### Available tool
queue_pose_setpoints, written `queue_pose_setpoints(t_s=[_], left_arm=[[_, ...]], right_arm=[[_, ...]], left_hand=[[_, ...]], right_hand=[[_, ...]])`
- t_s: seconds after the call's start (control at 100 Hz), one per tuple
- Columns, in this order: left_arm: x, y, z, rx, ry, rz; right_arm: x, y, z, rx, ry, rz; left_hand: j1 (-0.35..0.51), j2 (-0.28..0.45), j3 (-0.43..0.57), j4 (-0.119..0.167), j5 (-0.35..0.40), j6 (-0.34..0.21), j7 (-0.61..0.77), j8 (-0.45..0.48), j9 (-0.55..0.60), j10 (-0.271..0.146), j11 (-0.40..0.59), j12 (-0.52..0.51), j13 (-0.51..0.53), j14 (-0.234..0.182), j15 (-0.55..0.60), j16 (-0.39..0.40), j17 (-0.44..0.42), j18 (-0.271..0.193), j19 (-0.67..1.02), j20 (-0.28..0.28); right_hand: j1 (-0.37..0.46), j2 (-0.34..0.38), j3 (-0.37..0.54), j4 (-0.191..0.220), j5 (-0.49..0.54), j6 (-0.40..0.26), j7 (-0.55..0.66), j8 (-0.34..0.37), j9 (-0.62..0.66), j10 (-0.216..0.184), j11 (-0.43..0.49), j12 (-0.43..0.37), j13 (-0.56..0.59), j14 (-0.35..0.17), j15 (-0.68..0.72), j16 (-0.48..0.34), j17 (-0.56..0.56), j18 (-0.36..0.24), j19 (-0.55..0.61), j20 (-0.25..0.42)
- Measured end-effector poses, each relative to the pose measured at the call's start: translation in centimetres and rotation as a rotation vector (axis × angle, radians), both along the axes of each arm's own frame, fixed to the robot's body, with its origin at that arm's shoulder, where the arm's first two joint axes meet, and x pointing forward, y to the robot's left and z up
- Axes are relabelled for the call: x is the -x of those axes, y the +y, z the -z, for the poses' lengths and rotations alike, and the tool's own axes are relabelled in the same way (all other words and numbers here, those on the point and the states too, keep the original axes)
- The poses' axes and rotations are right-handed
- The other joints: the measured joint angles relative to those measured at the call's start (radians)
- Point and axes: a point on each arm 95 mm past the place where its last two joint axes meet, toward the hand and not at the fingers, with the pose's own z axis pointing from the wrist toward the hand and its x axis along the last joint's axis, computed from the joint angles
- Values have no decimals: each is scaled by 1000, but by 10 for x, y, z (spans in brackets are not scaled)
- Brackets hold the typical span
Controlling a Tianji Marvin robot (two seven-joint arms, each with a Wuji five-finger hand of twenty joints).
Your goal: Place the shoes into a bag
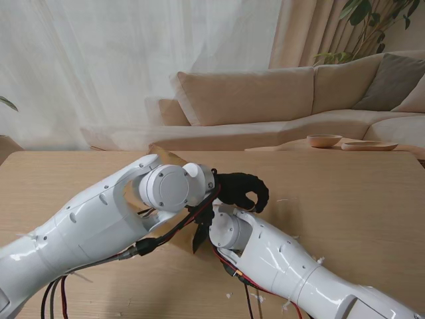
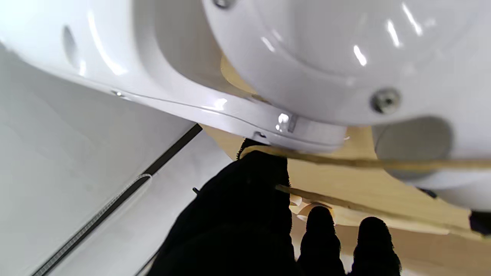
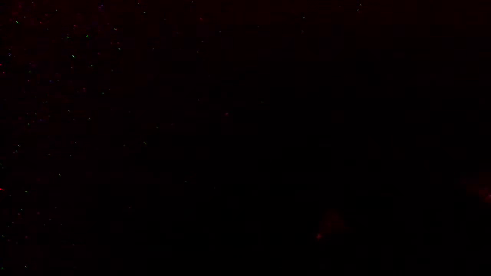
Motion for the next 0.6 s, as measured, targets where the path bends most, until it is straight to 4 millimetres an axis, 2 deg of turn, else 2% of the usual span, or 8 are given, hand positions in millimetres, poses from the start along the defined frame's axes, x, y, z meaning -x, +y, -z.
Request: queue_pose_setpoints(t_s=[0.09,0.28,0.37,0.42,0.49,0.6], left_arm=[[-1,0,-3,-4,-33,7],[-2,0,-5,26,31,-40],[-1,0,-6,41,57,-33],[0,0,-6,43,60,-28],[2,-1,-7,47,66,-23],[4,-2,-9,62,89,-26]], right_arm=[[1,-1,-5,-12,-2,8],[3,1,-15,0,-13,-13],[2,3,-12,27,-11,-39],[0,4,-9,43,-7,-53],[-3,3,-4,61,0,-70],[-5,3,2,89,13,-98]], left_hand=[[-9,-4,0,0,0,-3,0,0,0,0,0,0,0,0,0,0,0,0,0,0],[-10,-4,4,0,0,-3,0,0,0,0,0,0,0,-1,0,0,0,0,0,0],[18,-4,18,0,0,18,0,0,0,0,0,0,0,-1,0,0,0,0,0,-1],[32,-4,46,0,3,18,1,2,0,0,0,0,0,-1,0,0,0,0,0,-1],[44,-4,79,17,19,11,27,13,0,0,0,0,0,-1,0,0,0,0,0,-5],[45,-4,91,20,26,11,39,19,0,0,0,0,0,-1,0,0,0,0,0,-6]], right_hand=[[0,0,0,0,0,0,0,1,0,2,0,0,0,5,0,0,0,1,4,0],[0,0,0,0,0,0,-1,6,0,3,0,0,0,6,1,0,0,1,6,0],[0,0,0,0,0,0,-1,11,0,3,0,0,0,6,1,0,0,1,6,0],[0,0,0,0,1,0,-1,12,1,3,0,0,0,6,1,0,1,1,6,0],[0,0,0,0,1,0,-1,15,1,3,0,0,0,6,1,0,1,1,6,0],[0,0,0,0,2,0,-1,25,2,3,0,6,0,6,1,0,2,0,6,0]])
